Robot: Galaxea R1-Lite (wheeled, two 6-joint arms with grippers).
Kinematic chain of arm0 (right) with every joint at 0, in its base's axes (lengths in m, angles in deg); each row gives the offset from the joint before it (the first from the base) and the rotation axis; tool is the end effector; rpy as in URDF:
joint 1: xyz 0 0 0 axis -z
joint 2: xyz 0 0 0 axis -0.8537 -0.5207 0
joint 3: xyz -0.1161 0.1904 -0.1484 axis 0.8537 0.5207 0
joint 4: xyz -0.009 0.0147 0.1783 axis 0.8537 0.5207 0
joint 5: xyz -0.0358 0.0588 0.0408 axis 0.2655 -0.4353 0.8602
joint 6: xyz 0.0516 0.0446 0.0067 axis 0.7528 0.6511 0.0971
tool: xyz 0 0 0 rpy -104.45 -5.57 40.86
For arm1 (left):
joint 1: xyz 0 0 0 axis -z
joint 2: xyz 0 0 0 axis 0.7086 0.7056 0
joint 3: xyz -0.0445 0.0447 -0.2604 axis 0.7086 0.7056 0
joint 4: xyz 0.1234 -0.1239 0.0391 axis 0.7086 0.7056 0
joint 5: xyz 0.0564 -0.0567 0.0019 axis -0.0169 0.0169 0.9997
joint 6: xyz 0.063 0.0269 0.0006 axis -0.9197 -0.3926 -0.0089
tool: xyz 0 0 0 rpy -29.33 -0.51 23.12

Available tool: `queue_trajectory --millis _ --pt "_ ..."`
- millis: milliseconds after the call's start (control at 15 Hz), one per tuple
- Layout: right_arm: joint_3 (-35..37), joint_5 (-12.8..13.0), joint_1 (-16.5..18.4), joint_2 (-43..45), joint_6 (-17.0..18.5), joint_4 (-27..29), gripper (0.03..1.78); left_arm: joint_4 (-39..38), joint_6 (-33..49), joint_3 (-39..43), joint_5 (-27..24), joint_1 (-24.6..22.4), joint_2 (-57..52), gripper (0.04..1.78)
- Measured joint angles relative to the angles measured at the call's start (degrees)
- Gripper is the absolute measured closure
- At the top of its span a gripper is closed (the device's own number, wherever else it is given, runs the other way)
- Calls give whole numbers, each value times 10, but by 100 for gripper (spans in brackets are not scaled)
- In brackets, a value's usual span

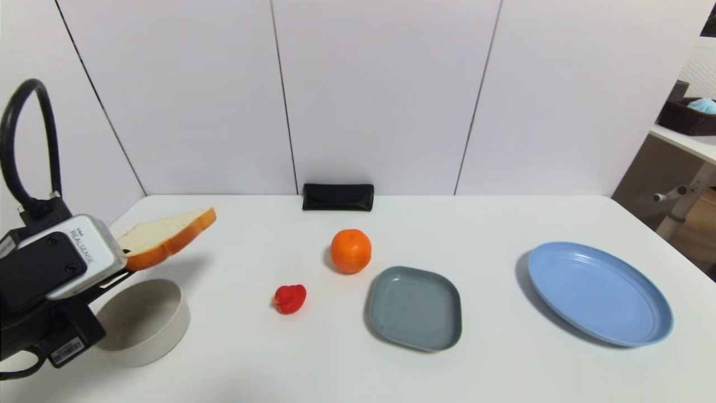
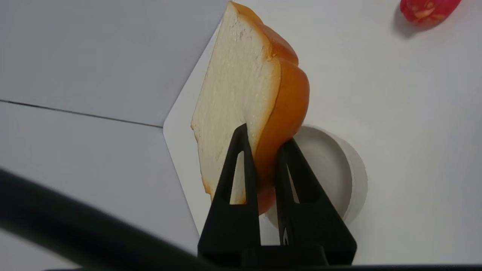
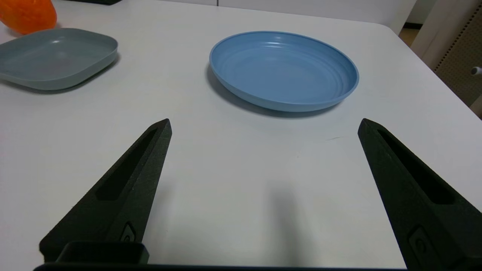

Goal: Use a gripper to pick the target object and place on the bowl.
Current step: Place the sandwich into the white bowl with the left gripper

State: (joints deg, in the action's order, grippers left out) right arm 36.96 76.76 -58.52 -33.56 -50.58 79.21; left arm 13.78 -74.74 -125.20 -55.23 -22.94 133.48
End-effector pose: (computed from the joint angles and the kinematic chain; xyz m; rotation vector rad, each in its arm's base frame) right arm 0.0430 0.0027 0.0743 -0.0910 0.0049 0.0380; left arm 0.1636 -0.0501 0.1866 0.9139 0.2626 -0.2921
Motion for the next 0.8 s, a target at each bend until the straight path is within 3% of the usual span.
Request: queue_trajectory --millis 333,800 --pt "0 0 0 0 0 0 10 99 0 8 1 -16 -44 162" --pt "0 0 0 0 0 0 10 104 12 70 2 -22 -88 162"
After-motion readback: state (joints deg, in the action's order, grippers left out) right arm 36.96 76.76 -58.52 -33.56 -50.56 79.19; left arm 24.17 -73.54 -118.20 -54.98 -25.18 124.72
